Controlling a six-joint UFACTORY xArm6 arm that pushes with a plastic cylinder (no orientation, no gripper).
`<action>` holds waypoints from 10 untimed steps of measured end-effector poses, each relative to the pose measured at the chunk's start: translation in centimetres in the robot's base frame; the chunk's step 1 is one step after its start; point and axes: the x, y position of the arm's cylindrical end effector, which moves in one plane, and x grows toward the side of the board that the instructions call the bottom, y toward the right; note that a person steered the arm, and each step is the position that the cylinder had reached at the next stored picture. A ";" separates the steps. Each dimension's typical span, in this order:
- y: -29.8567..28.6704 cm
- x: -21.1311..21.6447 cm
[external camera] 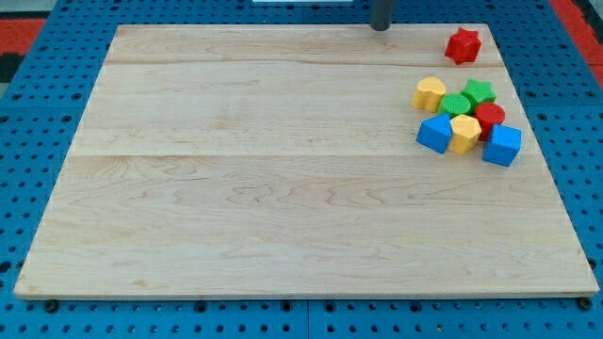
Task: Place red star above the yellow heart
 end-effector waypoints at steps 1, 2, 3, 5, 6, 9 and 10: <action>5.5 0.0; 9.0 0.0; 11.6 1.4; 10.6 6.6; 8.6 7.9; 6.9 7.5; 4.2 6.8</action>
